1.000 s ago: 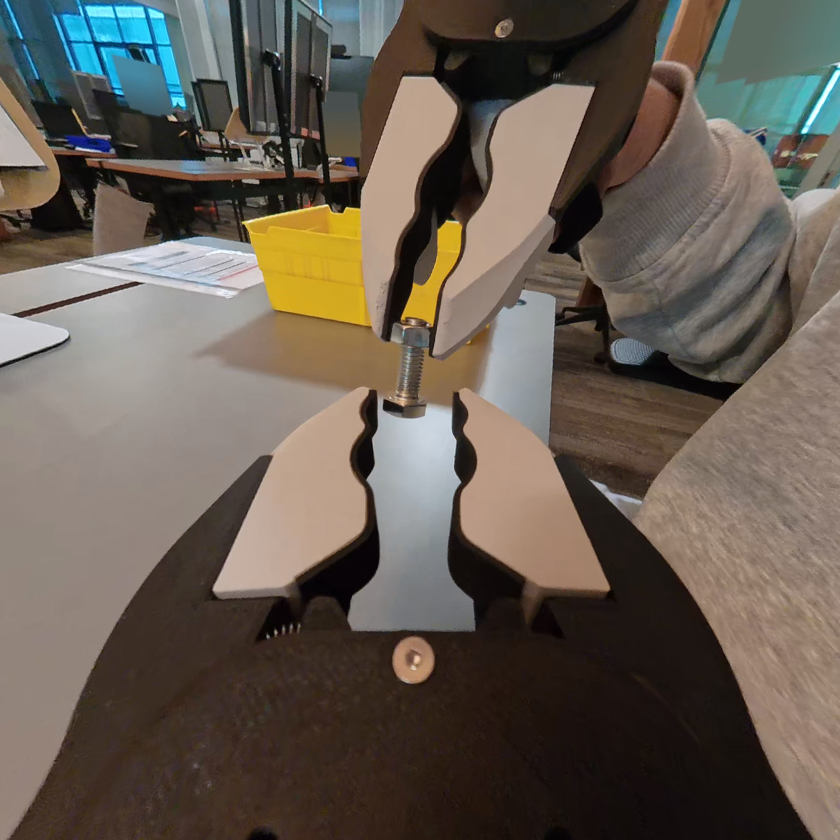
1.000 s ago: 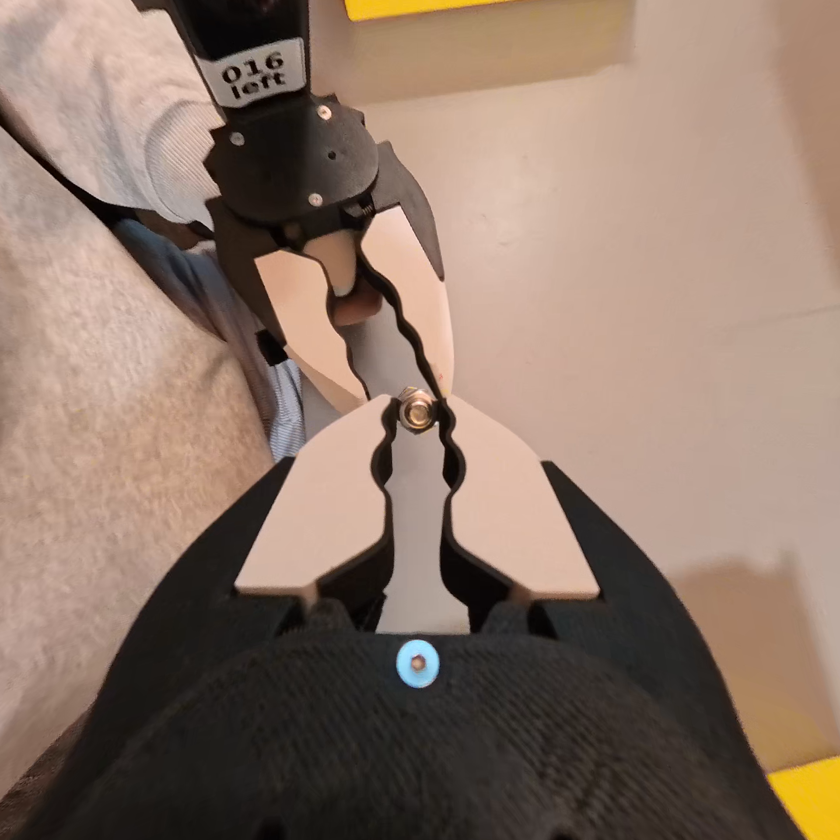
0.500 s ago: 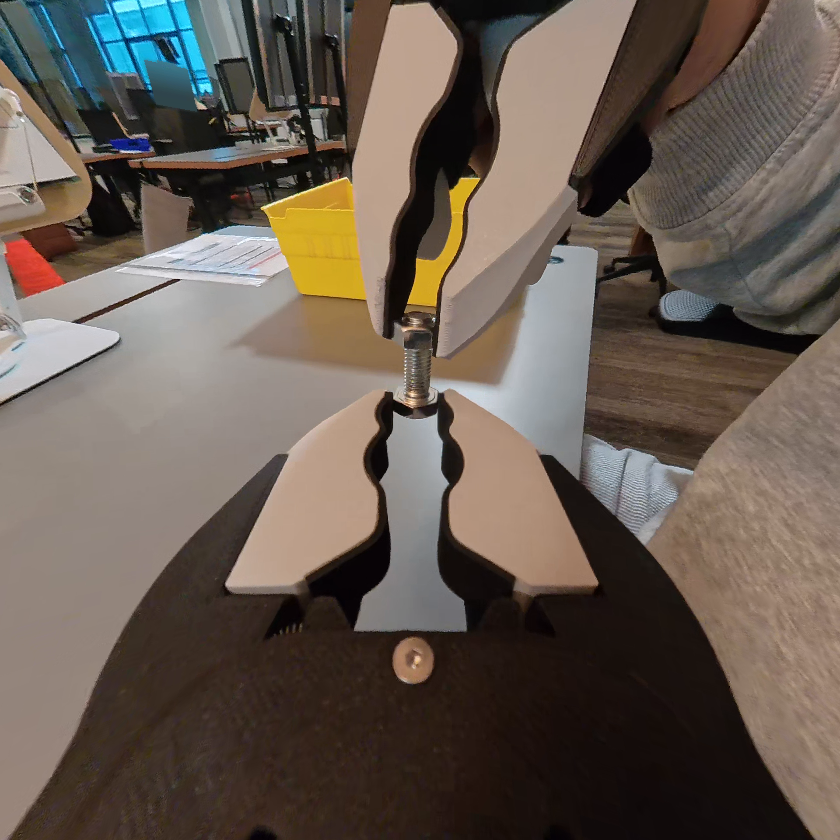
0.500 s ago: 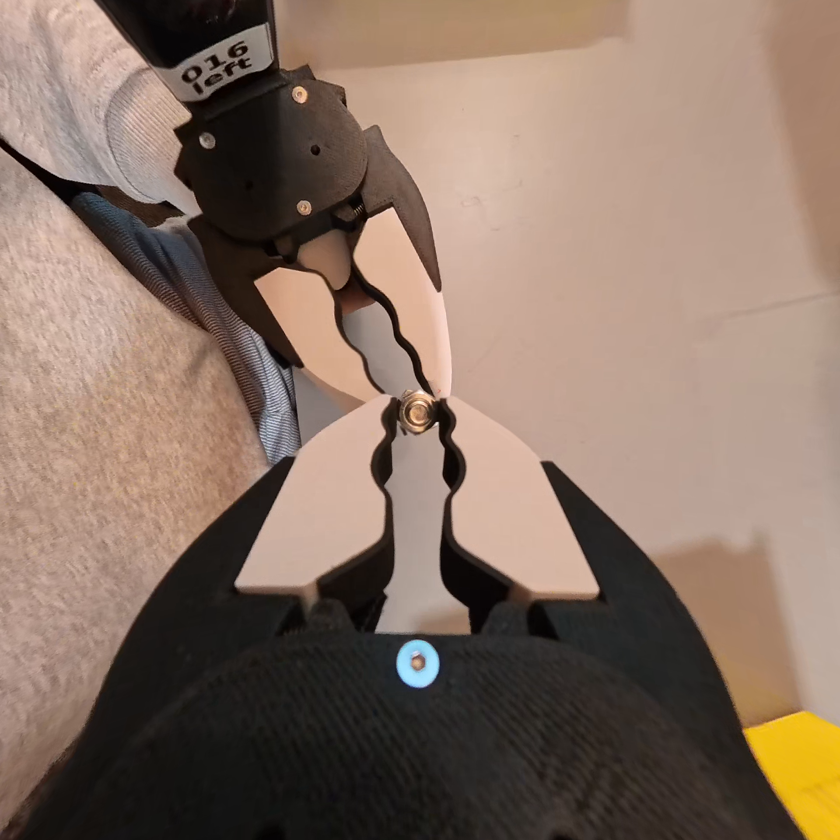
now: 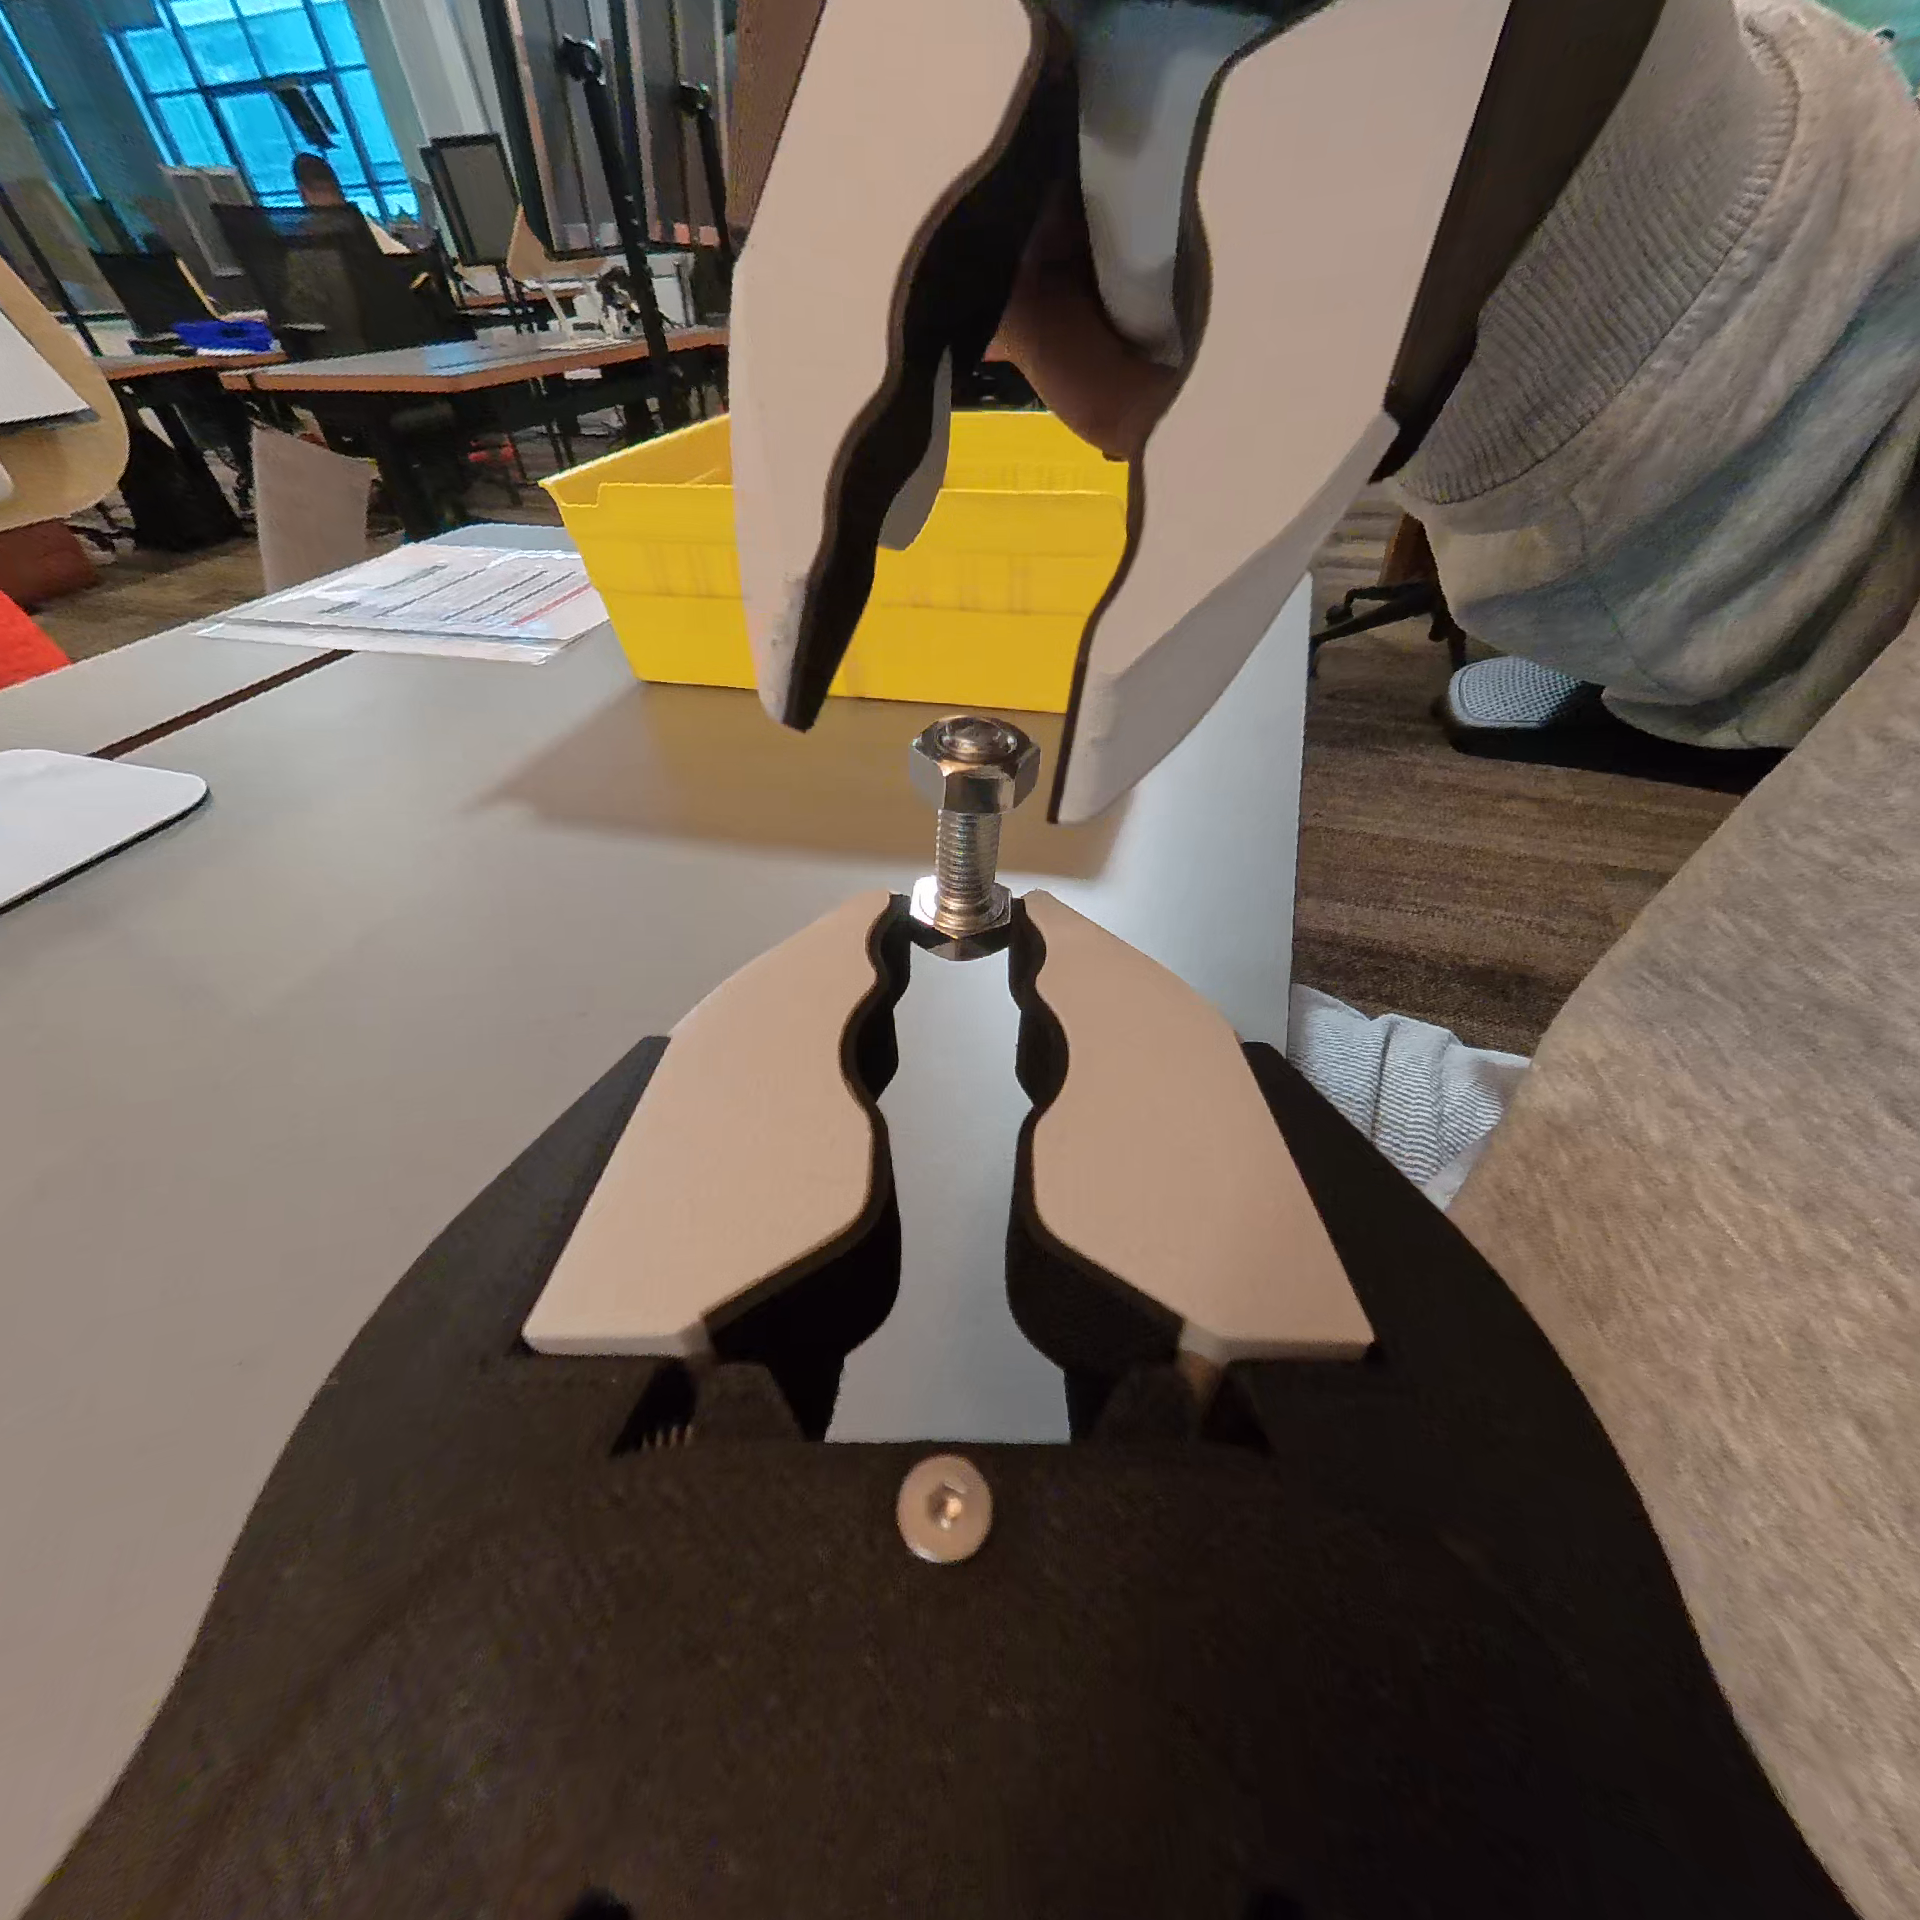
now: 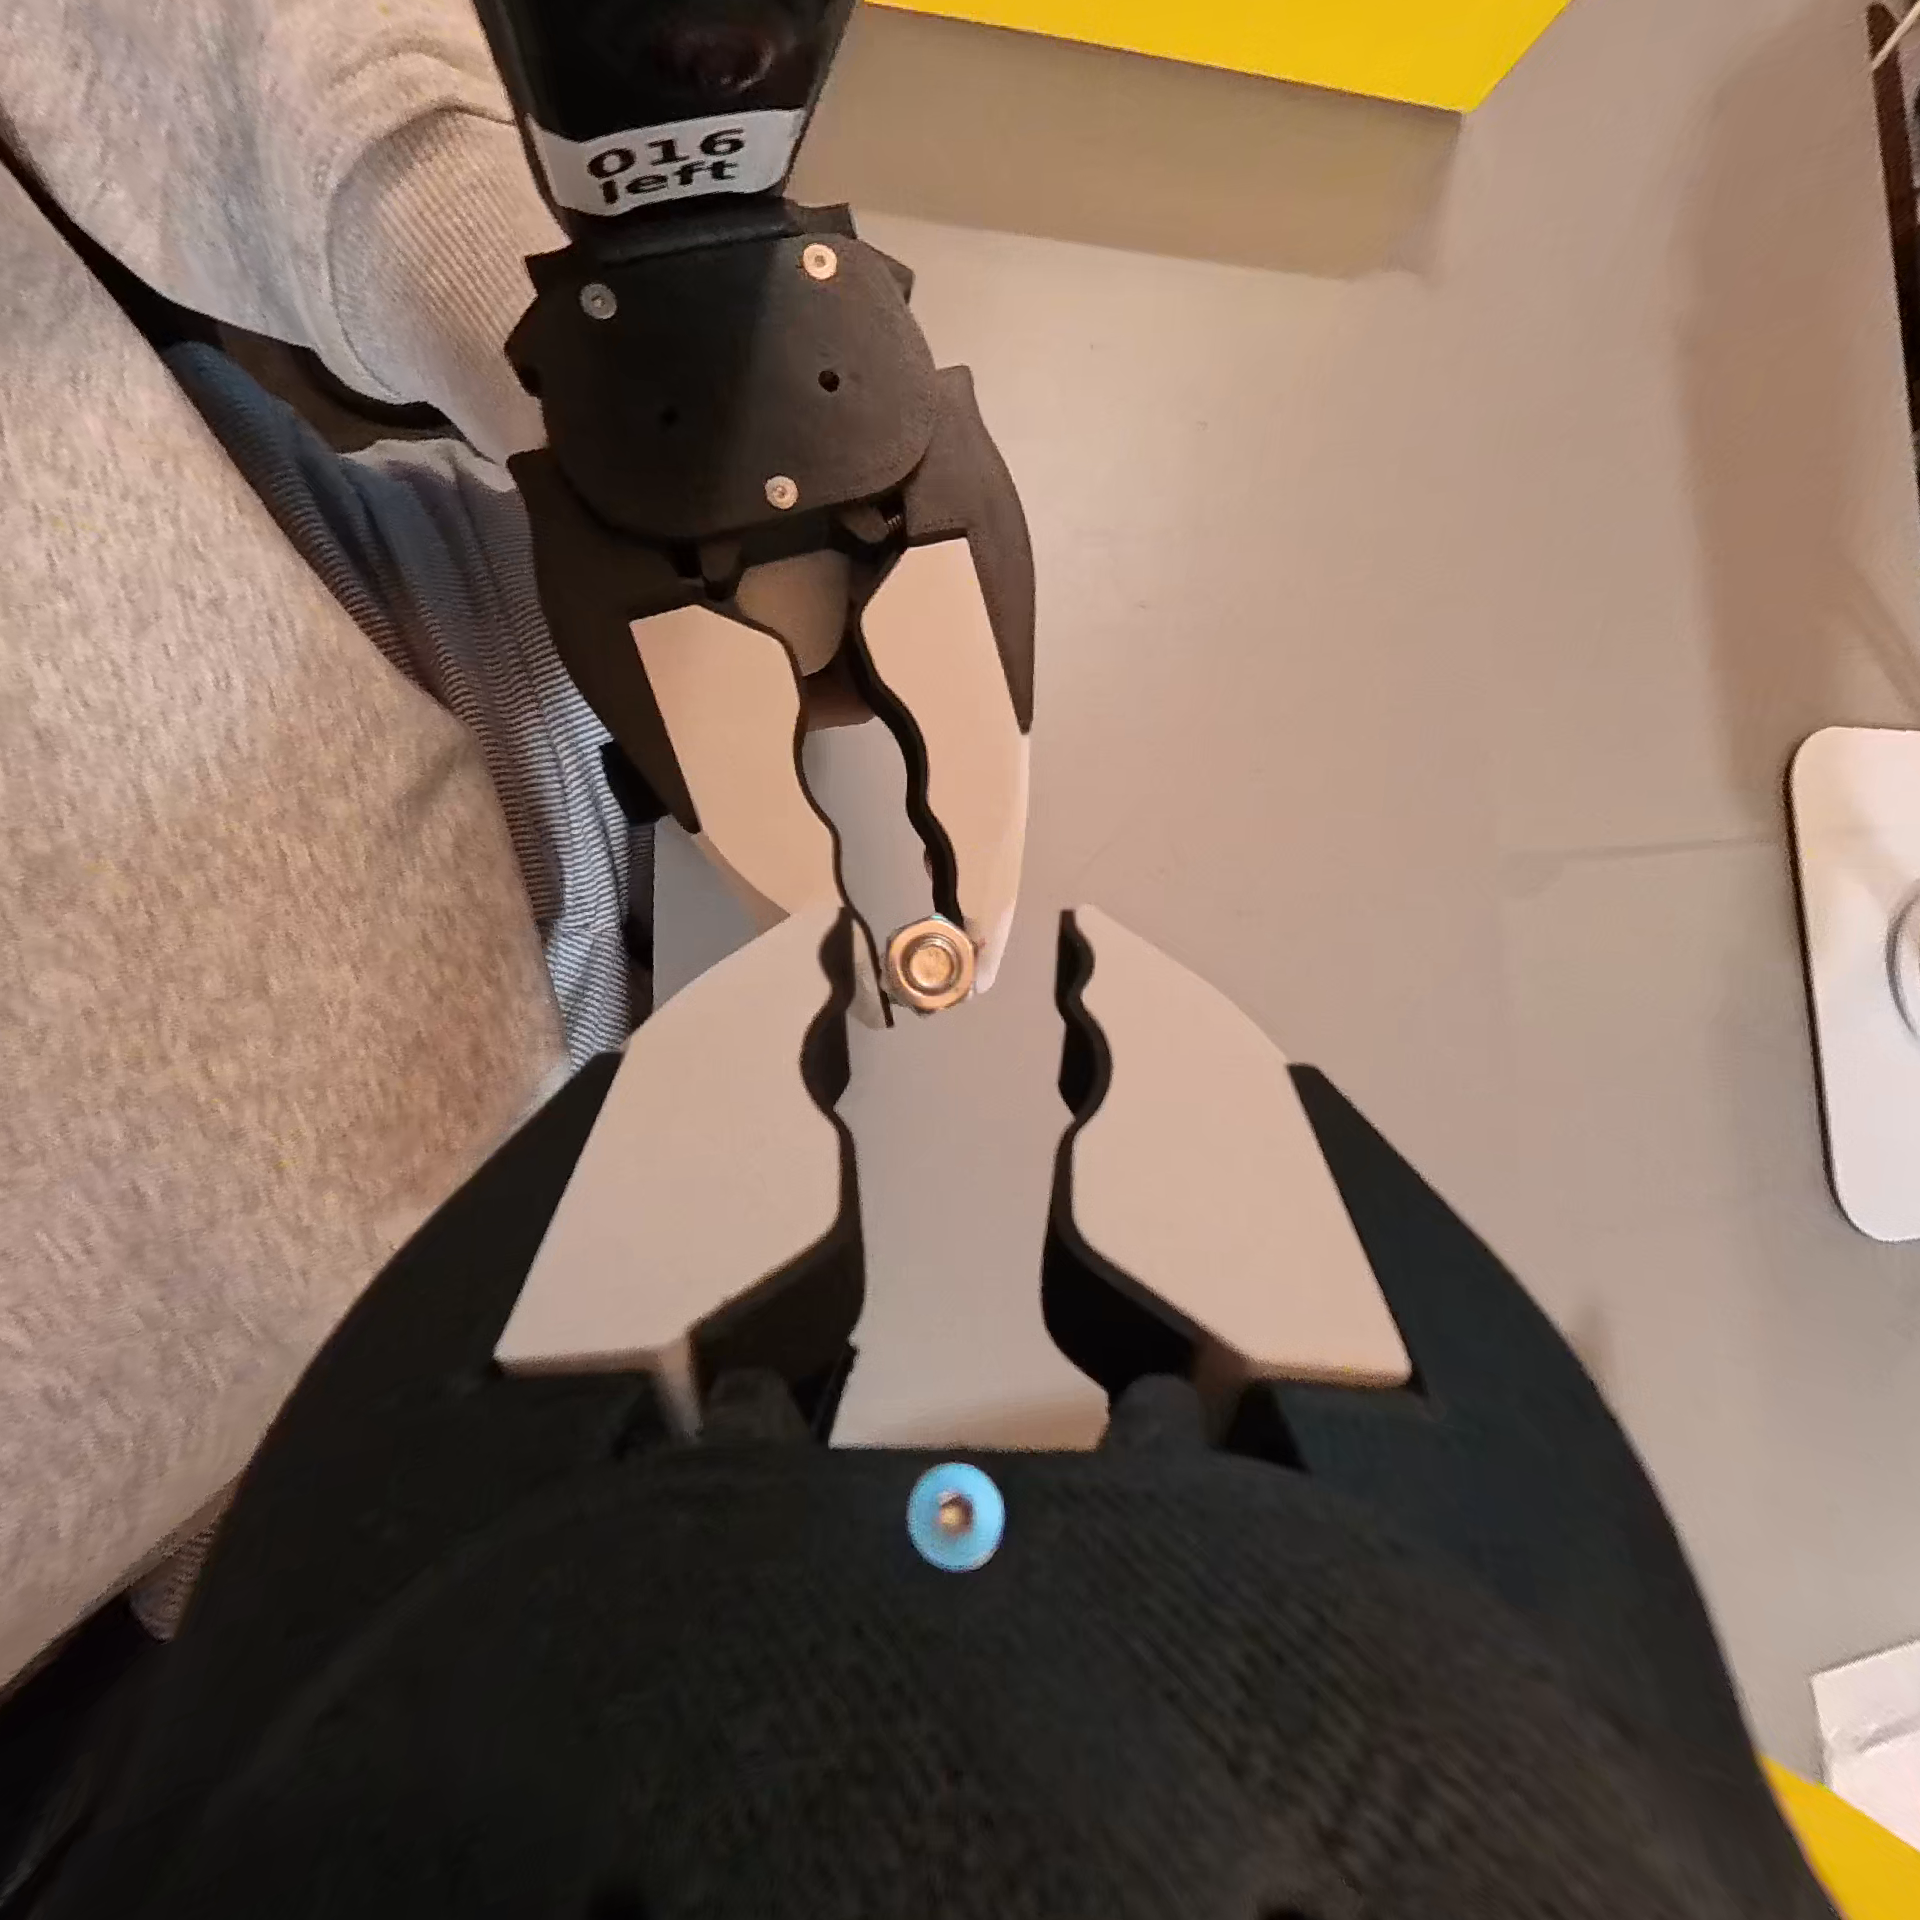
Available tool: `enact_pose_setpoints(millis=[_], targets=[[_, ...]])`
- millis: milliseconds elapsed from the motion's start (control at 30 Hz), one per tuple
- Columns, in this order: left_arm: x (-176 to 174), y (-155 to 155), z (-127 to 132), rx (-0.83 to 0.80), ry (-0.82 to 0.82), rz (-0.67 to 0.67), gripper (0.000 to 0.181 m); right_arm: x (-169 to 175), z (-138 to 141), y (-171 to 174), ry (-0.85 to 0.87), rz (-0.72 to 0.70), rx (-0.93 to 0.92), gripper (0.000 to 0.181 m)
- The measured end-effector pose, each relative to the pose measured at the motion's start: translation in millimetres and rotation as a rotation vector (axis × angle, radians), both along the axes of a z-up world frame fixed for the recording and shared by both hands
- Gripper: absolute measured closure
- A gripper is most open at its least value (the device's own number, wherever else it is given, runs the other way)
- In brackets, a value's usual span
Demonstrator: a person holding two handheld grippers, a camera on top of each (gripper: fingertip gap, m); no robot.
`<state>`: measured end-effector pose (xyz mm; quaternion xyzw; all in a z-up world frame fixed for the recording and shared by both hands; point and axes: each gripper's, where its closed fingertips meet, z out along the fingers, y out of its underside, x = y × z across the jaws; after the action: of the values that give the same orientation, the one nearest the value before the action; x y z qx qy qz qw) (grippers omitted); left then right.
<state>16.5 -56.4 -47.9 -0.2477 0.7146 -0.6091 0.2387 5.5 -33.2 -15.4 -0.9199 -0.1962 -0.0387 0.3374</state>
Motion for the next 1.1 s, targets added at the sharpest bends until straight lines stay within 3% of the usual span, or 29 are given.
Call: enact_pose_setpoints(millis=[300, 667, 867, 1100], targets=[[7.5, 8.7, -1.4, 0.002, 0.013, 0.061, 0.162, 1.0, -2.2, -3.8, 0.091, -0.075, -0.048, 0.154], [3.3, 2.9, -5.9, 0.049, 0.014, 0.037, 0.162, -15.5, -12.2, -0.3, 0.057, 0.036, -0.058, 0.142], [4.9, 5.1, -6.0, 0.035, 0.029, 0.048, 0.162, -25.0, -14.0, -6.5, 0.048, 0.082, -0.095, 0.147], [7.5, 9.7, -4.2, -0.001, 0.048, 0.068, 0.162, -10.3, -5.9, -20.5, 0.025, 0.027, -0.124, 0.155]])
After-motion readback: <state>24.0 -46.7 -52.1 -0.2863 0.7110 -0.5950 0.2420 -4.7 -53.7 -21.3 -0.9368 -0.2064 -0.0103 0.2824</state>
